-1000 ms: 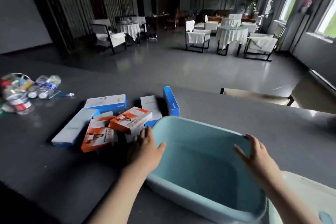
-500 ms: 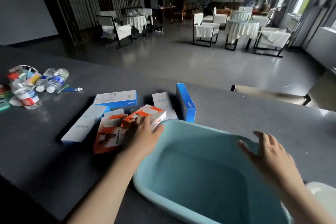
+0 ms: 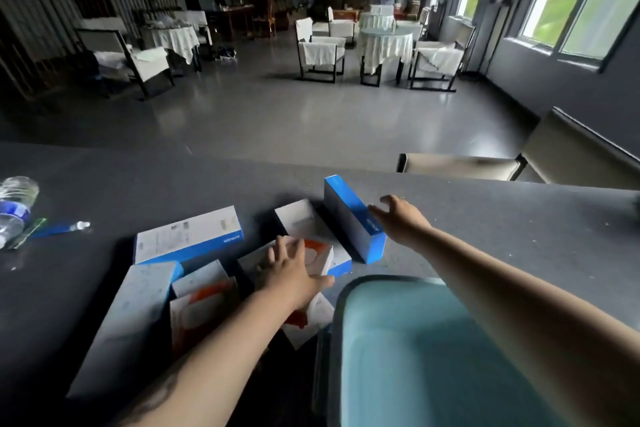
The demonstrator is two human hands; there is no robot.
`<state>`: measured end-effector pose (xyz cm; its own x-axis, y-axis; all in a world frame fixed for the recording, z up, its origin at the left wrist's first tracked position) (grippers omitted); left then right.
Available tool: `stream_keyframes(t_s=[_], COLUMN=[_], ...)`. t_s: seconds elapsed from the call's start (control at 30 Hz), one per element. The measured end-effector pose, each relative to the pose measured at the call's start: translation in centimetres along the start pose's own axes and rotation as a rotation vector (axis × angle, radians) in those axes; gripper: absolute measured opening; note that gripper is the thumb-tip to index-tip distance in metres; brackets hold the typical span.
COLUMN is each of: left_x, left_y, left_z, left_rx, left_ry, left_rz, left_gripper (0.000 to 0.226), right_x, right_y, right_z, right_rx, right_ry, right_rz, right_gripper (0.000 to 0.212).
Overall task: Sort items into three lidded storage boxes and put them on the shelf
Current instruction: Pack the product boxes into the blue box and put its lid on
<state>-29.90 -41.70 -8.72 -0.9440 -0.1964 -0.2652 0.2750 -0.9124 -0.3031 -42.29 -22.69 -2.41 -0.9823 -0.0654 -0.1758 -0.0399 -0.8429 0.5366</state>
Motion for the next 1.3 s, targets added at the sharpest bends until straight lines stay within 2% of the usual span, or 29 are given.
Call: stream_keyframes(t_s=[0.1, 0.2, 0.3, 0.37, 0.43, 0.5, 0.57, 0.67, 0.77, 0.83, 0.9, 0.97, 1.03, 1.1, 1.2, 1.27, 1.3], left_x=[0.7, 1.6, 2.5, 3.0, 3.3, 3.3, 3.2, 3.4, 3.0, 2.0, 0.5, -1.1, -3.0, -4.8, -7.1, -8.1, -8.6], left_y=[1.2, 2.9, 4.0, 4.3, 4.5, 4.7, 4.7, 4.8, 4.2, 3.4, 2.1, 0.7, -0.4, -1.4, -2.8, -3.9, -4.6], left_z=[0.5, 1.8, 2.5, 2.6, 2.4, 2.1, 1.9, 1.9, 3.7, 6.0, 8.9, 11.3, 12.7, 13.2, 12.9, 12.3, 12.1], left_rx=[-0.015, -0.022, -0.034, -0.048, -0.057, -0.041, -0.003, -0.053, -0.225, -0.321, -0.312, -0.381, -0.522, -0.633, -0.711, -0.732, -0.737], left_ry=[-0.012, -0.07, -0.117, -0.135, -0.167, -0.213, -0.253, -0.263, -0.336, -0.421, -0.527, -0.603, -0.655, -0.689, -0.729, -0.733, -0.733], left_rz=[-0.011, -0.003, -0.013, -0.02, -0.028, -0.036, -0.046, -0.027, -0.071, -0.117, -0.169, -0.232, -0.301, -0.348, -0.378, -0.387, -0.4], left_gripper=[0.095, 0.092, 0.091, 0.091, 0.092, 0.093, 0.093, 0.093, 0.088, 0.085, 0.084, 0.084, 0.084, 0.086, 0.091, 0.091, 0.09], right_x=[2.0, 3.1, 3.8, 4.0, 3.7, 3.6, 3.9, 3.7, 2.2, -0.2, -3.7, -7.8, -12.2, -16.0, -19.6, -20.2, -20.0], right_y=[0.0, 0.1, 0.9, 1.0, 1.1, 1.6, 1.9, 2.6, 4.5, 5.4, 4.9, 2.7, -0.1, -2.5, -5.0, -6.1, -6.8], right_z=[-2.1, -3.5, -5.1, -6.7, -8.3, -9.4, -9.5, -7.8, -3.8, 0.0, 4.6, 8.5, 10.3, 10.5, 9.2, 7.0, 5.4], right_rx=[-0.007, 0.128, 0.089, 0.123, 0.194, 0.118, -0.017, -0.077, -0.125, -0.005, 0.164, 0.318, 0.406, 0.321, 0.021, -0.13, -0.211], right_ry=[0.07, 0.088, 0.104, 0.149, 0.216, 0.262, 0.218, 0.099, -0.011, -0.059, -0.112, -0.137, -0.087, -0.045, -0.018, 0.099, 0.172], right_rz=[-0.09, -0.169, -0.154, -0.164, -0.194, -0.152, -0.104, -0.08, 0.033, 0.154, 0.279, 0.369, 0.445, 0.554, 0.753, 0.799, 0.763], right_gripper=[0.048, 0.041, 0.04, 0.052, 0.073, 0.091, 0.093, 0.077, 0.068, 0.06, 0.053, 0.053, 0.058, 0.064, 0.071, 0.073, 0.076])
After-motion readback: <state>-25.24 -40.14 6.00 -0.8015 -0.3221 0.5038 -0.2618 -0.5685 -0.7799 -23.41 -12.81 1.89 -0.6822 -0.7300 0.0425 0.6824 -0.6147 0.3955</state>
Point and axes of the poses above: each hand's wrist, its own x-axis towards the middle knuckle, its own z-axis out of the back of the hand, y = z × x, the point moved 10 cm from there along x, towards the middle knuckle, and after that the axes turned 7 degrees about -z, right-handed, at the moved point
